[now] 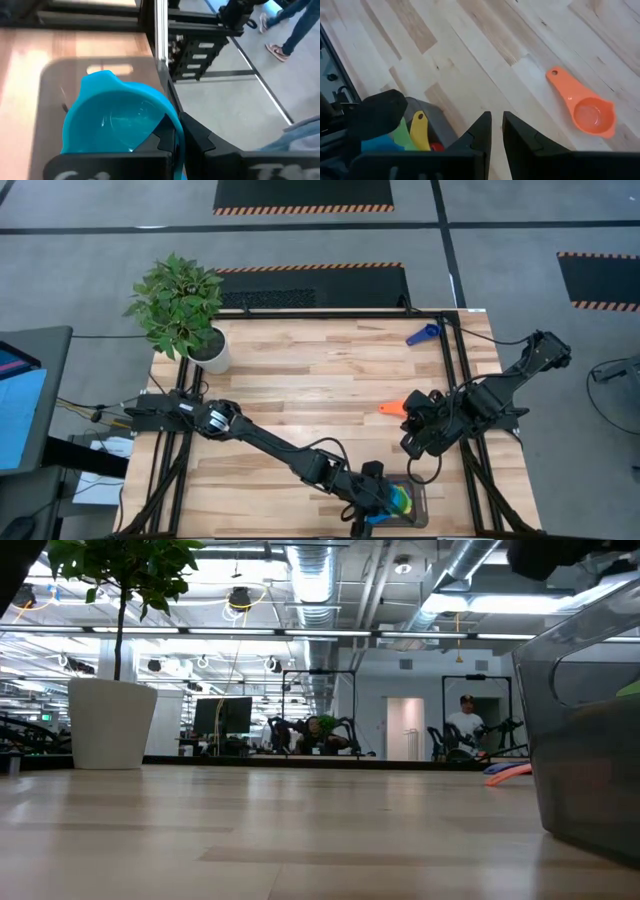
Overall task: Nest measuring cups in basket
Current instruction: Stack the light blue measuring cup on top of the green measuring cup in the black bin
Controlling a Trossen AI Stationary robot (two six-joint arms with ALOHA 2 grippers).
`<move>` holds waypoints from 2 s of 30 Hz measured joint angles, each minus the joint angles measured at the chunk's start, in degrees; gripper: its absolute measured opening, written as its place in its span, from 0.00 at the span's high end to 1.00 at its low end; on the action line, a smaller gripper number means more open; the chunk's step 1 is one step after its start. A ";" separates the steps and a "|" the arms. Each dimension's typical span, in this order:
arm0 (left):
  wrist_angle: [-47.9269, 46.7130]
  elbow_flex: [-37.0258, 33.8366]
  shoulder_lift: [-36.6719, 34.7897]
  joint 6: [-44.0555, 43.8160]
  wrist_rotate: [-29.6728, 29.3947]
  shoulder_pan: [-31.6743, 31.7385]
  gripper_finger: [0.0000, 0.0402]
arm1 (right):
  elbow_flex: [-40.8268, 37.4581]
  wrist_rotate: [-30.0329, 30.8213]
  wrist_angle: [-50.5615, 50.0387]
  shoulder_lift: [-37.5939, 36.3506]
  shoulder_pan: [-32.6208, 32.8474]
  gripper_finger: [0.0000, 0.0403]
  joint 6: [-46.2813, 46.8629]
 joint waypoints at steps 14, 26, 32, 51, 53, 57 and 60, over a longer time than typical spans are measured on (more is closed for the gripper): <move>2.84 0.00 -0.04 2.49 3.74 0.40 1.00 | 0.00 1.56 -0.20 0.00 0.00 0.82 -0.16; 2.69 0.00 -0.04 2.53 3.21 0.42 0.82 | -0.02 1.52 0.00 0.00 0.01 0.82 -0.03; 2.60 0.00 -0.04 3.43 0.76 0.79 0.72 | -0.02 1.50 0.00 0.00 0.00 0.82 -0.03; -17.36 0.00 -6.32 -3.30 6.27 3.65 0.70 | -0.02 -1.52 -0.47 -0.89 0.02 0.82 -2.31; -26.29 0.00 -8.64 -3.84 4.63 3.79 0.71 | -0.02 -1.53 -0.44 -1.64 0.04 0.82 -1.70; -46.51 0.09 -12.36 -3.18 2.24 3.27 0.73 | -0.02 -1.98 0.99 -2.82 2.87 0.82 -1.10; -62.70 0.07 -13.35 -1.10 -0.58 2.17 0.76 | -0.02 -4.80 4.50 -2.85 7.35 0.82 -1.22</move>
